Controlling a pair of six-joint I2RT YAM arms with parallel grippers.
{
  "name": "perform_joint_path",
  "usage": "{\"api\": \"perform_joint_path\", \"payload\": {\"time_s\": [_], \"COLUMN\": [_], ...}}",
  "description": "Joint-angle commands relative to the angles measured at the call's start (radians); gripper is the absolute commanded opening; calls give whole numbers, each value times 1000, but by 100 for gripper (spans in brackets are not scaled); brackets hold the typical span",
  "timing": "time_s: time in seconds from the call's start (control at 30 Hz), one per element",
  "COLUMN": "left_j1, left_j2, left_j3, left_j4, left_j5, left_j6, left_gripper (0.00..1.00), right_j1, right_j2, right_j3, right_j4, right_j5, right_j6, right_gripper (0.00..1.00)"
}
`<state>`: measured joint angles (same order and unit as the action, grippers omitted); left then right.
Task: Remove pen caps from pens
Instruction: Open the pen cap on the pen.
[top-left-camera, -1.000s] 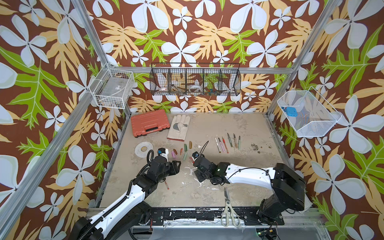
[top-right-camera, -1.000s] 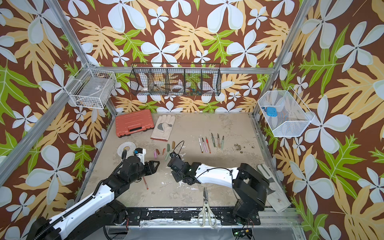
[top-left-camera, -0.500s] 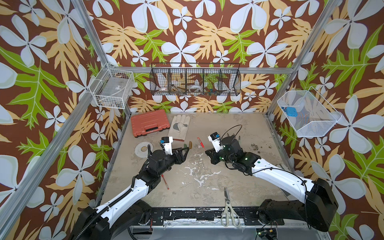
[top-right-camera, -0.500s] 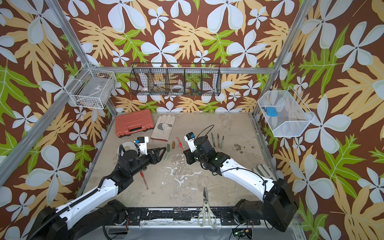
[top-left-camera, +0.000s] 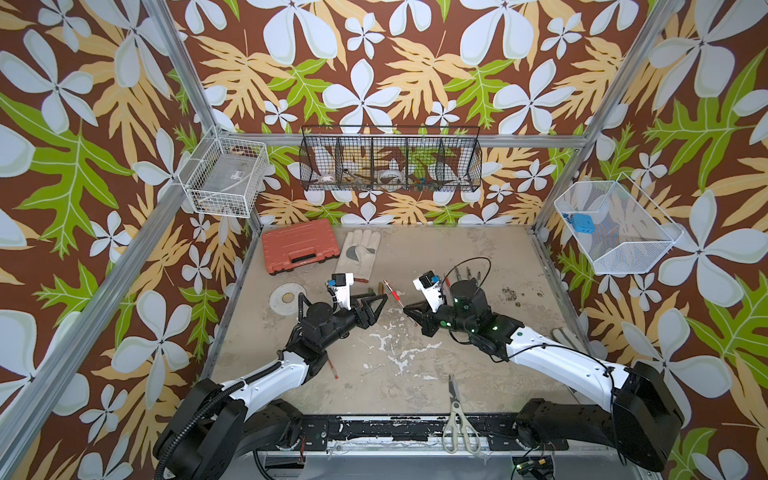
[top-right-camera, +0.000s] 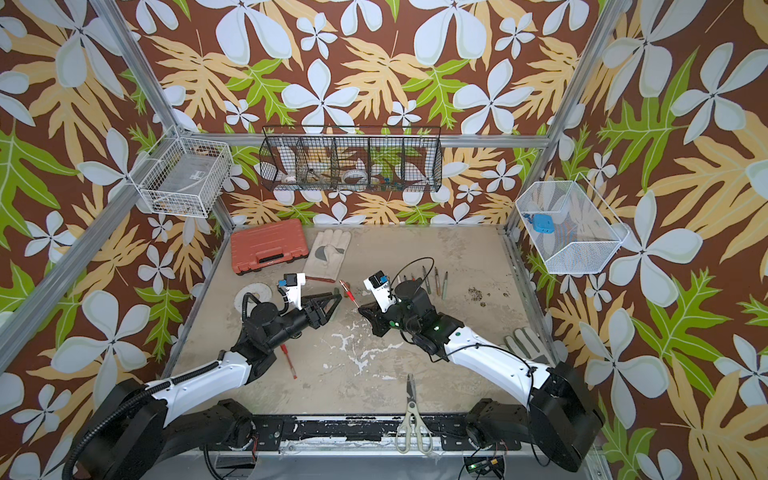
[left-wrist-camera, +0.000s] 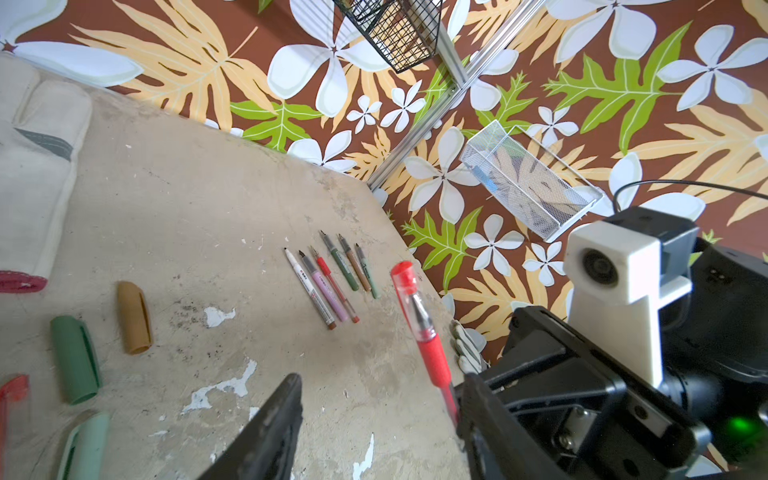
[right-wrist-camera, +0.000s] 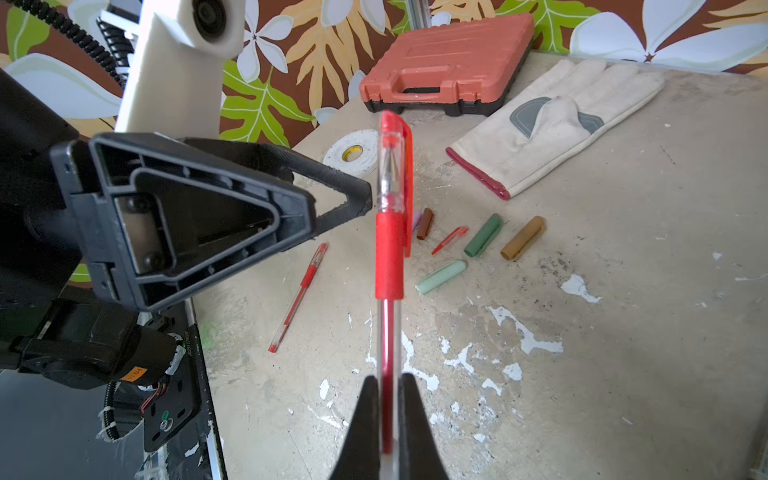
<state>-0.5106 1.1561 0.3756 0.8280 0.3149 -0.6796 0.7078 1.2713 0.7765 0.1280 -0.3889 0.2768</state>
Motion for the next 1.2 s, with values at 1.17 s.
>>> {"api": "perform_joint_path", "payload": {"time_s": [1.17], "left_j1": [3], "left_j2": [-37], "left_j3": [2], "left_j4": [68], "left_j5": [88], "left_j6": [-8], "left_gripper": [38], "right_j1": [12], "right_j2": [-20], "right_j3": [-77], "right_j4": [156], "right_j5": [-222], "right_j6": [-22], "right_gripper": [5]}}
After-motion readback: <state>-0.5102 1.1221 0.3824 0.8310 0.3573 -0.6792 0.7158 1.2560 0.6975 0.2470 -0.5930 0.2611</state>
